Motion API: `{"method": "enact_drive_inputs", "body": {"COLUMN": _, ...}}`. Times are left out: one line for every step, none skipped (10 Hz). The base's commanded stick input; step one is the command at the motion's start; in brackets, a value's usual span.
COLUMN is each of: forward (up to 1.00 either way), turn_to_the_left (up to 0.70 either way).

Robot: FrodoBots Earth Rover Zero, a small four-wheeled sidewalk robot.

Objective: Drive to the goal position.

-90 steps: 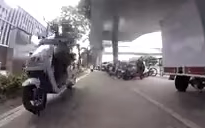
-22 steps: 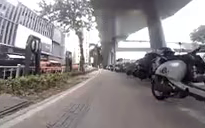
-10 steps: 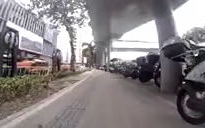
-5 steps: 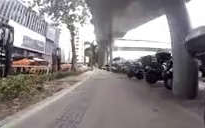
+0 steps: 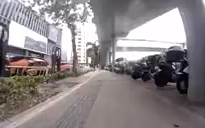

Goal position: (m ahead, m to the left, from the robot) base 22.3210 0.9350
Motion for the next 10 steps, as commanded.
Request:
{"method": "enact_drive_inputs", "body": {"forward": 0.70, "turn_to_the_left": 0.00}}
{"method": "enact_drive_inputs", "body": {"forward": 0.70, "turn_to_the_left": 0.00}}
{"method": "enact_drive_inputs", "body": {"forward": 0.70, "turn_to_the_left": 0.00}}
{"method": "enact_drive_inputs", "body": {"forward": 0.70, "turn_to_the_left": 0.00}}
{"method": "enact_drive_inputs", "body": {"forward": 0.70, "turn_to_the_left": 0.00}}
{"method": "enact_drive_inputs", "body": {"forward": 0.70, "turn_to_the_left": 0.00}}
{"method": "enact_drive_inputs", "body": {"forward": 0.70, "turn_to_the_left": 0.00}}
{"method": "enact_drive_inputs", "body": {"forward": 0.70, "turn_to_the_left": 0.00}}
{"method": "enact_drive_inputs", "body": {"forward": 0.70, "turn_to_the_left": 0.00}}
{"method": "enact_drive_inputs", "body": {"forward": 0.70, "turn_to_the_left": 0.00}}
